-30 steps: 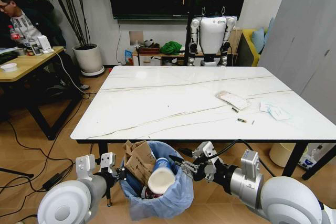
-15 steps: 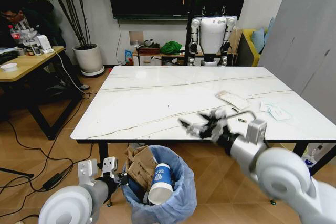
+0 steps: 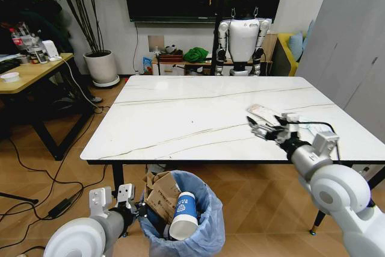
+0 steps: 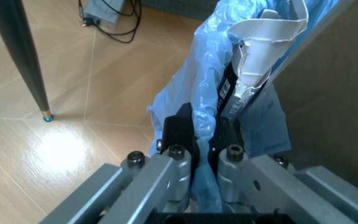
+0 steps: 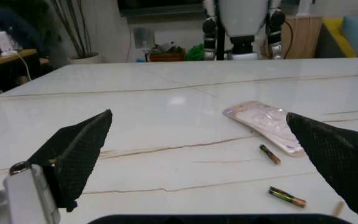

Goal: Pick up the trash bin and place the trash from the table into it.

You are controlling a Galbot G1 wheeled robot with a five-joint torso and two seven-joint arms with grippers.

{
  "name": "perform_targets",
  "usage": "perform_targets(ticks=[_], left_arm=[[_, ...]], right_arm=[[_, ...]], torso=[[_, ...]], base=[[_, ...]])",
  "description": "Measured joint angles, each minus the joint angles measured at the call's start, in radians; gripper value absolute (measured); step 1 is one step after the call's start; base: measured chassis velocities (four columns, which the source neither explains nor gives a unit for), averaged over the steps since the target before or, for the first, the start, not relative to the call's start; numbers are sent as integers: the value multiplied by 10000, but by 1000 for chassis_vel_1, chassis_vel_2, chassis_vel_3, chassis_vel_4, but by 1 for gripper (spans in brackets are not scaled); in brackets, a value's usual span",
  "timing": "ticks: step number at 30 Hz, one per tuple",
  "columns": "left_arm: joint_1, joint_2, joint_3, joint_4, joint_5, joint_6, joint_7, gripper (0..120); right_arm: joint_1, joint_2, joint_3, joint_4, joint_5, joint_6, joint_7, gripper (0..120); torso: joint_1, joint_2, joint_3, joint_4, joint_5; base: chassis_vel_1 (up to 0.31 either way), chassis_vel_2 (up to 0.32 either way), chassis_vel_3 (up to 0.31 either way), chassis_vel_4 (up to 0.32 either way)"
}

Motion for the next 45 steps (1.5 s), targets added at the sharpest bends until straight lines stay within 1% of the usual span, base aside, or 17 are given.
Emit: perform_targets(ticks=[4, 6, 10, 11, 16, 17, 24, 26, 29, 30, 32, 34, 36, 39, 42, 45], left_arm=[[3, 20, 13, 0, 0, 0, 0, 0], [4, 35, 26, 0, 0, 0, 0, 0], [0, 52, 48, -5, -4, 0, 0, 0], [1, 53, 49, -9, -4, 0, 0, 0], [15, 41, 49, -22, -4, 0, -3, 0], [29, 22, 49, -28, -4, 0, -6, 0], [22, 18, 50, -31, -2, 0, -12, 0], [14, 19, 59, -31, -2, 0, -12, 0], [8, 19, 76, -31, -1, 0, -13, 0], [8, 19, 87, -31, -1, 0, -14, 0], [10, 18, 92, -31, 1, 0, -16, 0], [15, 9, 112, -30, 15, 0, -19, 0], [17, 0, 130, -30, 19, 0, -22, 0], [36, -1, 126, -31, 23, 0, -26, 0], [49, 11, 102, -32, 24, 0, -27, 0], [70, 32, 50, -66, 24, 0, -32, 0]], right_arm=[[-268, 100, 218, 34, -100, 16, -105, 100], [-359, 135, 297, 62, -153, 42, -143, 100], [-482, 183, 359, 113, -180, 61, -172, 100], [-487, 199, 360, 128, -177, 68, -179, 100], [-476, 201, 343, 128, -166, 75, -180, 100], [-467, 189, 324, 115, -140, 75, -180, 100], [-407, 158, 242, 77, -80, 74, -212, 100], [-394, 159, 211, 68, -78, 73, -213, 100], [-384, 165, 186, 52, -78, 73, -215, 100], [-384, 167, 180, 38, -77, 73, -215, 100], [-383, 168, 173, 34, -74, 73, -215, 100], [-379, 169, 146, 29, -55, 71, -217, 100], [-344, 169, 101, 11, -14, 68, -218, 100], [-163, 139, -1, -112, 120, 69, -199, 100], [-55, 106, -53, -179, 194, 69, -188, 100], [235, 21, -304, -375, 278, 117, -56, 100]], torso=[[-1, 0, 0, -2, 4], [-2, 0, 0, 2, 4], [-2, 0, 0, -4, 6], [-2, 0, 0, -2, -1], [-2, 0, 0, 1, 5], [-2, 0, 0, 1, -1], [-1, 0, 0, 0, 0], [-2, 0, 0, 0, 6], [-2, 0, 0, 0, -3], [-1, 0, 0, -1, 5], [-1, 0, 1, -1, 6], [-1, 0, 0, 0, -3], [-1, 0, 0, 1, 5], [-2, 1, 0, -2, 2], [-2, 0, 0, 1, 1], [-1, 0, 0, -1, 0]], base=[[-112, -113, 109, 138], [-145, -154, 130, 149], [-130, -133, 121, 126], [-91, -97, 112, 99], [-93, -79, 110, 95], [-91, -73, 103, 97], [-111, -121, 99, 116], [-120, -153, 122, 155], [-147, -140, 139, 136], [-136, -137, 133, 138], [-136, -125, 138, 138], [-135, -128, 138, 148], [-134, -124, 123, 137], [-123, -125, 112, 135], [-122, -132, 114, 137], [-113, -127, 126, 131]])
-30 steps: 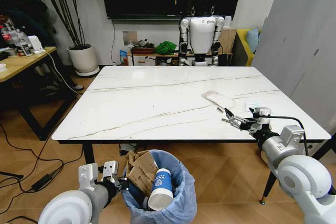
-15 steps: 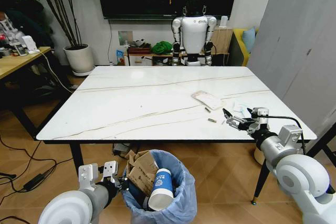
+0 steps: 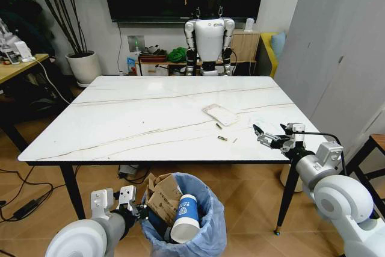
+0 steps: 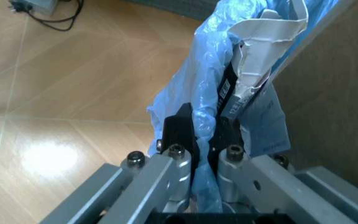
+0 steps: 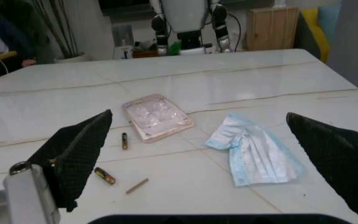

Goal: Pick up the trash bin and place the trash from the table into it.

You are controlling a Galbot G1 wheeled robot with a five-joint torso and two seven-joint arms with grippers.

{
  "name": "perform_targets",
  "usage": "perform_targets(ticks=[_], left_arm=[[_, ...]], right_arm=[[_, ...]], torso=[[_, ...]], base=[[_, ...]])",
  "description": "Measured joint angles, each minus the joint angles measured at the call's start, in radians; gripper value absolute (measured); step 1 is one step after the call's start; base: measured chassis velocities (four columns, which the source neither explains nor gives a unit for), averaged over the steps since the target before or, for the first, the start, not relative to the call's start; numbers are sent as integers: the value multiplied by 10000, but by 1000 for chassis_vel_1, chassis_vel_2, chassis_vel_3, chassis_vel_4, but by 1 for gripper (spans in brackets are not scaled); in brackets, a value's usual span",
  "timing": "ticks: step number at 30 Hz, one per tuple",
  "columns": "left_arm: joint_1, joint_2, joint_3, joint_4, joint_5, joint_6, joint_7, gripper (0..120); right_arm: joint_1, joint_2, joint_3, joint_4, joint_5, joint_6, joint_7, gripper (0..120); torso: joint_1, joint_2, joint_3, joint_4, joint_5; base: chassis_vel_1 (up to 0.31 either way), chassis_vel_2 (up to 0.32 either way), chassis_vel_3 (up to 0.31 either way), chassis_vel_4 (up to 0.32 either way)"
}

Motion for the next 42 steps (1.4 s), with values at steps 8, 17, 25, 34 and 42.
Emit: perform_targets(ticks=[8, 17, 25, 34, 42], left_arm=[[127, 5, -16, -61, 50, 0, 1, 0], [-162, 64, 220, 48, 26, 0, 13, 0], [-460, 1, 656, 228, 32, 0, 107, 0], [-462, -66, 772, 241, 88, 0, 137, 0], [-502, -134, 966, 299, 327, 0, 282, 0]], right_arm=[[1156, -204, -1005, -1035, 465, -78, 526, 100], [3211, -433, -2097, -2708, 2062, -982, 1060, 100], [3663, -570, -2237, -3830, 2117, -1285, 768, 100], [4274, -409, -2728, -4673, 1896, -1274, 613, 100], [4693, -380, -3074, -5325, 1885, -1238, 546, 98]], torso=[[0, 0, 0, 1, 2], [0, 0, 1, 8, 0], [1, -1, 1, -3, 3], [0, -1, 1, 3, 2], [1, -1, 0, 0, 2]], base=[[-61, -74, 85, 76], [0, 0, 0, 0], [0, 0, 0, 0], [0, 0, 0, 0], [0, 0, 0, 0]])
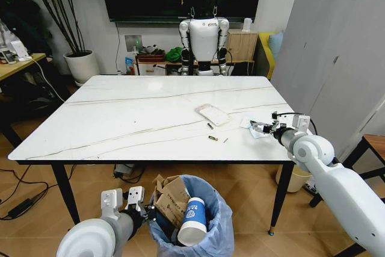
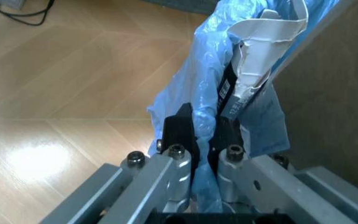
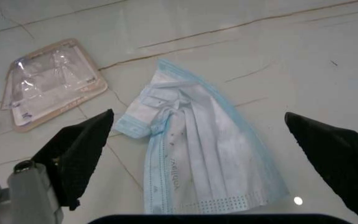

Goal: Pick up the trash bin and place the trash from the table into it.

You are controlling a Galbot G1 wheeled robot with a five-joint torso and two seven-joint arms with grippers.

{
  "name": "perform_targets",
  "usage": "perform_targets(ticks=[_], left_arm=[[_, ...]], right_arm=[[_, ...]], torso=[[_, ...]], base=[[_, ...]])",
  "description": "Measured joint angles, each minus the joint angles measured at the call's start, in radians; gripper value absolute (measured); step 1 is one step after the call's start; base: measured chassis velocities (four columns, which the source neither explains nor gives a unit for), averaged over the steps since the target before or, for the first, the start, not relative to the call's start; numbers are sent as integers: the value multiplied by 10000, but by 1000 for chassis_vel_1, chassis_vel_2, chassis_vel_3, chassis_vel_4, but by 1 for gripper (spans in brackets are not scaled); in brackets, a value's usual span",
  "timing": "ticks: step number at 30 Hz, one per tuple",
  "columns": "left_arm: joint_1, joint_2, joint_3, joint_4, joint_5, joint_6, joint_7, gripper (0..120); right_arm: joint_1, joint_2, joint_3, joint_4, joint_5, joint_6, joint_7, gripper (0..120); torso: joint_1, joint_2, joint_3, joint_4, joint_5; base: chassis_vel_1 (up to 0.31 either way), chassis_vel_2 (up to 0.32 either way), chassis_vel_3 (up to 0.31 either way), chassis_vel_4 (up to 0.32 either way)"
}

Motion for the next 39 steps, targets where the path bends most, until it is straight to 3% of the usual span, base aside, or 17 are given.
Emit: perform_targets(ticks=[20, 39], left_arm=[[22, -62, 23, -8, 149, 0, 169, 0], [-75, 49, -36, 43, 250, 0, 378, 0]], right_arm=[[527, 140, -773, -927, -183, 146, -49, 82], [582, 215, -963, -1161, -475, 248, -80, 11]], torso=[[0, 0, 0, 1, -1], [-1, 1, -1, 0, -2]], base=[[0, 0, 0, 0], [0, 0, 0, 0]])
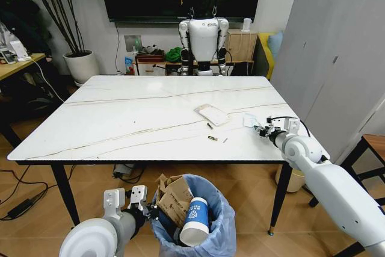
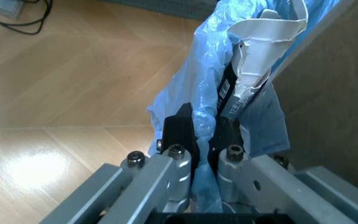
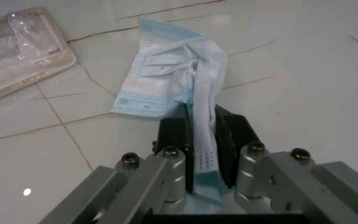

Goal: Pick up the trash bin and place the trash from the table into it.

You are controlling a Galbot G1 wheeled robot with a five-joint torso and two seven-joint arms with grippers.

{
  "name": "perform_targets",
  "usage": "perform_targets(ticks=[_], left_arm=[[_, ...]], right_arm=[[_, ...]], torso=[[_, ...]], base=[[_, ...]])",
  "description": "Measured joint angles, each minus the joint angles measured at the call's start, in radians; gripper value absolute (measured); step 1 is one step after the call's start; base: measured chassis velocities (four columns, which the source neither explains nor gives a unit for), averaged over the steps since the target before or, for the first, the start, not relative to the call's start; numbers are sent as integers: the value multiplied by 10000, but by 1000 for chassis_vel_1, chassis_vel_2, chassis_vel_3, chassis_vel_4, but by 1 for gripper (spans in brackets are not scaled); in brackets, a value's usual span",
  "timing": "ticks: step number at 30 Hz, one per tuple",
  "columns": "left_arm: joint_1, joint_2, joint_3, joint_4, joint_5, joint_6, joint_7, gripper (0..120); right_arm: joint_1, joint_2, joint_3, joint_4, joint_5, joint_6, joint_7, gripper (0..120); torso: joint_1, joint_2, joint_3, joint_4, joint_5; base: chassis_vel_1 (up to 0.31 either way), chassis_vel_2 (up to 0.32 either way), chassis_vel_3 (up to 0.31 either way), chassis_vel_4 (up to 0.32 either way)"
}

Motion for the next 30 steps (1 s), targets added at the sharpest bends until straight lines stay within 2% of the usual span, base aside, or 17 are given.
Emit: perform_targets(ticks=[1, 2, 4, 12, 21, 30], left_arm=[[-1, 2, -5, 0, -2, 0, 1, 0], [-5, 3, -13, 1, -4, 0, 2, 0], [-9, 3, -13, 0, -5, 0, 5, 0], [-40, -30, -6, 23, 1, 0, 9, 0], [-15, -30, -151, 35, -16, 0, -79, 0], [175, -130, -536, -11, -28, 0, -238, 0]], right_arm=[[-1, 4, 0, 0, -17, 11, 0, 9], [-6, 6, 1, 7, -44, 28, 2, 3], [-11, 6, 10, 23, -68, 36, 6, 0], [-192, -130, 439, 800, -105, 73, 72, 0], [-1233, -766, 1184, 3725, 672, -40, 126, 0], [-2096, -1134, 1003, 6268, 1428, -360, 104, 0]], torso=[[0, 0, 0, 0, 1], [0, 0, 0, 0, 2], [0, 0, 0, 0, 2], [0, -1, 1, 1, 3], [-1, 0, 0, -3, 0], [-2, 0, 0, 2, -1]], base=[[0, 0, 0, 0], [0, 0, 0, 0], [0, 0, 0, 0], [0, 0, 0, 0], [0, 0, 0, 0], [0, 0, 0, 0]])
